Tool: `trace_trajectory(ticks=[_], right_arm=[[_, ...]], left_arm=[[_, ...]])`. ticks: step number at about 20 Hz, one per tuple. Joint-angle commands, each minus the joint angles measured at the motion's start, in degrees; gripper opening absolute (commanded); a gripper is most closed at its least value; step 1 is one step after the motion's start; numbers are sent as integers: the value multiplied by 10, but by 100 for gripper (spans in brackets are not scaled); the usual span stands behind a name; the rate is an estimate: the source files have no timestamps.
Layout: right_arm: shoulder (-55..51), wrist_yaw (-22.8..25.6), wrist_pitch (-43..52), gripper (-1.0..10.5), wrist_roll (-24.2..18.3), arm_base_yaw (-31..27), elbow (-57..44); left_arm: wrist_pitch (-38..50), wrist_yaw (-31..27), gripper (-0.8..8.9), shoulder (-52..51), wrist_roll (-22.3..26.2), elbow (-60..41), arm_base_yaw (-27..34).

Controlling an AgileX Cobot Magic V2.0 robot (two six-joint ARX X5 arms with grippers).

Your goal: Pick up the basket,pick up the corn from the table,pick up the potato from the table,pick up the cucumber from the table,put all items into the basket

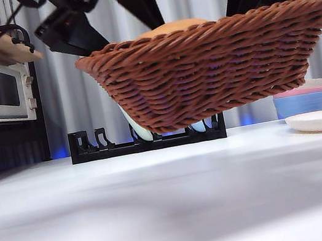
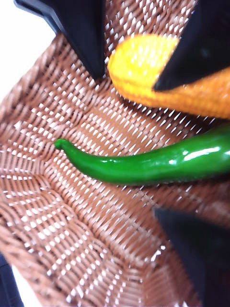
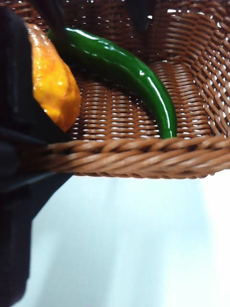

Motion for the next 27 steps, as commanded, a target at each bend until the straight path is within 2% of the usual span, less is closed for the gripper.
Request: trace_trajectory(ticks=[1, 9, 15, 16, 18, 19, 20, 24, 27], right_arm=[[6, 5, 32, -12, 20, -1, 1], [145, 14, 149, -12, 115, -30, 1], [208, 13, 142, 14, 120, -34, 1], [209, 15, 140, 64, 115, -34, 1], [206, 28, 139, 310, 87, -34, 1], [203, 42, 139, 448, 87, -34, 1], [196, 53, 134, 537, 84, -36, 1], [124, 57, 75, 535, 54, -49, 1], [23, 57, 15, 531, 3, -49, 1]], left_arm=[[-9, 0, 471, -50, -3, 5, -3], [-124, -1, 471, -217, -4, 104, -45], [-158, -2, 470, -282, -17, 110, -55], [-163, -2, 470, -283, -17, 110, -55], [-174, -2, 470, -284, -16, 110, -55], [-180, -2, 470, -284, -14, 110, -55], [-186, -2, 470, -283, -13, 110, -55], [-195, -11, 470, -284, 7, 110, -55], [-212, -98, 466, -286, 69, 110, -55]])
